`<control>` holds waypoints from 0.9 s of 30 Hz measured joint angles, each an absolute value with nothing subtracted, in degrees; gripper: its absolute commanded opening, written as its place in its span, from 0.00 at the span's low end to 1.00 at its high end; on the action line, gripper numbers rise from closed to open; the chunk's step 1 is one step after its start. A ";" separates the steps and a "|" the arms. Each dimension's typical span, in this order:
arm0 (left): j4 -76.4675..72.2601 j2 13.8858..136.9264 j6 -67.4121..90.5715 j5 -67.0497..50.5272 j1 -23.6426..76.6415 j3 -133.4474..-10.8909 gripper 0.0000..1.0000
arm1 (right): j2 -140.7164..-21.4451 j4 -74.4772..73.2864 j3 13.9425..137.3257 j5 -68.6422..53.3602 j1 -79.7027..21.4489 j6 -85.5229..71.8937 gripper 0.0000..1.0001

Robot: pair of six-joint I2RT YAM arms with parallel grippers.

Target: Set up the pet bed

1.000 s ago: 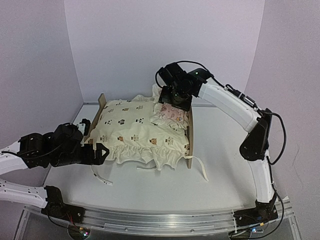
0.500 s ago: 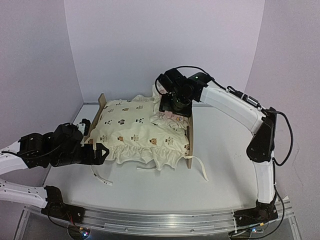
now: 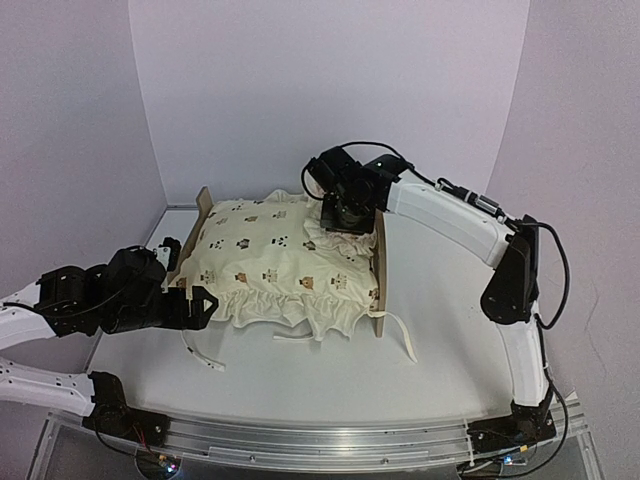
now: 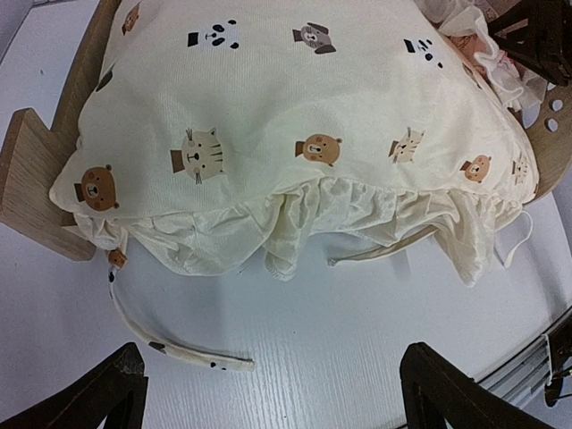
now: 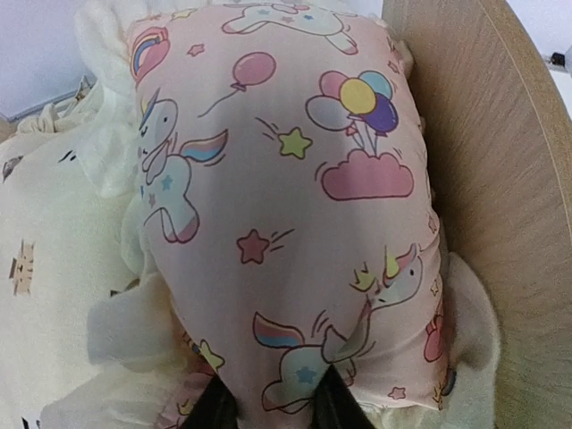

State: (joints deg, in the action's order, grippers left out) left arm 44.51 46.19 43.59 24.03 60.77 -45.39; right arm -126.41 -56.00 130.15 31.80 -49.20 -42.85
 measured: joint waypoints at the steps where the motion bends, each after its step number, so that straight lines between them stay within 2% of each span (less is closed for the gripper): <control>1: 44.51 46.19 43.59 24.15 60.77 -45.39 0.99 | -126.41 -55.56 130.05 32.03 -49.27 -42.53 0.13; 3: 44.51 46.19 43.59 24.21 60.77 -45.39 1.00 | -126.41 -54.64 129.73 32.75 -49.46 -42.46 0.00; 18: 44.56 46.17 43.59 24.21 60.77 -45.39 0.99 | -120.69 -53.05 126.50 42.16 -55.66 -44.05 0.00; 27: 44.63 45.55 43.67 24.18 60.80 -45.39 0.99 | -118.52 -52.38 119.21 47.28 -56.61 -49.23 0.00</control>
